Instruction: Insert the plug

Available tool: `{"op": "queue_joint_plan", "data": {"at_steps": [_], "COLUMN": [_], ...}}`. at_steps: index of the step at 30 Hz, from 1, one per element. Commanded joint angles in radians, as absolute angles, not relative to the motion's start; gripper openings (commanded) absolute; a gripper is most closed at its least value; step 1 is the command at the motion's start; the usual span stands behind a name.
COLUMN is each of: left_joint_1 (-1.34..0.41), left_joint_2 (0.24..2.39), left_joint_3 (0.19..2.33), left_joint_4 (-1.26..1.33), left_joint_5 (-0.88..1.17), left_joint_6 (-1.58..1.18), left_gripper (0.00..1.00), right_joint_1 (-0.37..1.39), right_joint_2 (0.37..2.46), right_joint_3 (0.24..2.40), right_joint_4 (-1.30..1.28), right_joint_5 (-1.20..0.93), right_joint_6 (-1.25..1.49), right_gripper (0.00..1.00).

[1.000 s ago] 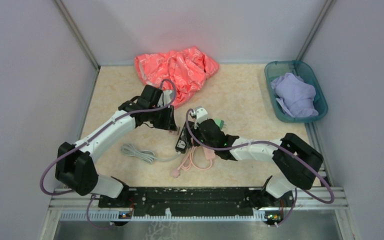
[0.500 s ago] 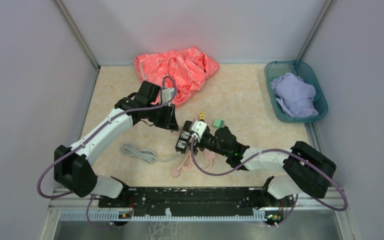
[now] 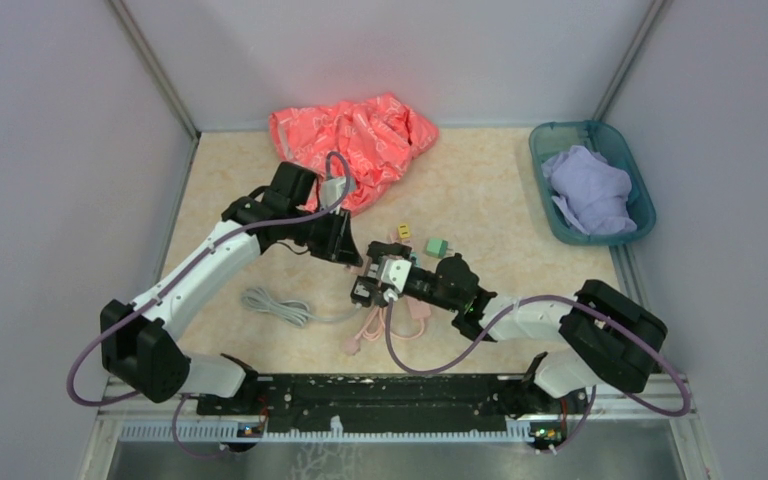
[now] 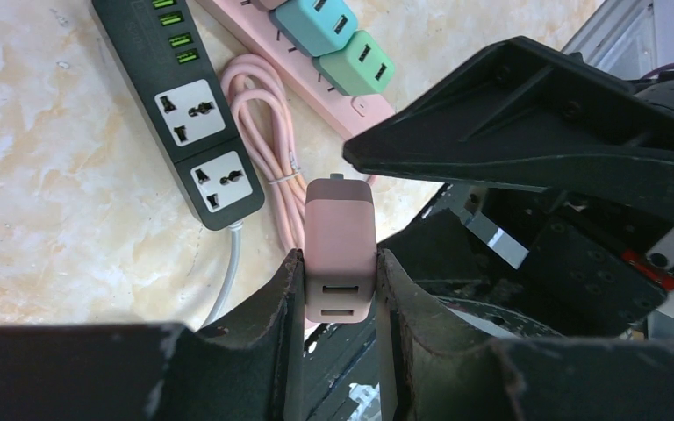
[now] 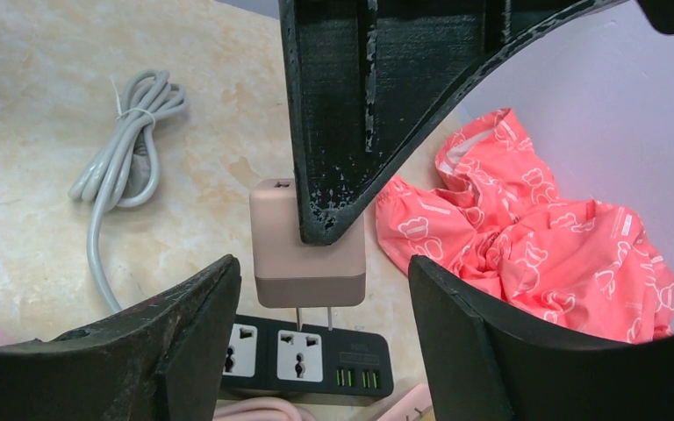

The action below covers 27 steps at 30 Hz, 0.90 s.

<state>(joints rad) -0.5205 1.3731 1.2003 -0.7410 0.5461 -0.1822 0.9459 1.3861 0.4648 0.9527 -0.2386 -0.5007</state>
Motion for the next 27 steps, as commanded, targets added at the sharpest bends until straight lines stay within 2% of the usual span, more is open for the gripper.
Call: {"op": "queue_joint_plan", "data": {"at_steps": [1,11,16,22,27], "left_joint_1": [-0.52,-0.519,-0.52,-0.52,-0.52], "left_joint_2": [1.342,1.34,1.329,1.285,1.215], "left_joint_3": [1.213,1.194,1.182,1.138,1.065], "left_joint_4": [-0.735,-0.716,-0.705,-0.642,-0.531], "left_joint_5": [0.6,0.638,0.631,0.588,0.544], "left_joint_6": [-0.178,-0.186,-0.198,-0.243,-0.308], "left_gripper": [0.04,0.05,0.11,0.39,0.57], "right_joint_1": [0.948,0.952,0.951,0.951,0.957], "right_joint_2": [1.401,1.422,1.424,1.418,1.411], "right_joint_3": [0.484,0.482,0.479,0.46,0.458], "right_joint_4": [1.006,1.03,1.05,1.096,1.095], "right_joint_5": [-0.263,-0.255,-0.244,-0.209,-0.149], "right_joint_6": [-0.549,-0.552,-0.52,-0.462,-0.413], "right_gripper": [0.69,0.55,0.3,0.2,0.15]}}
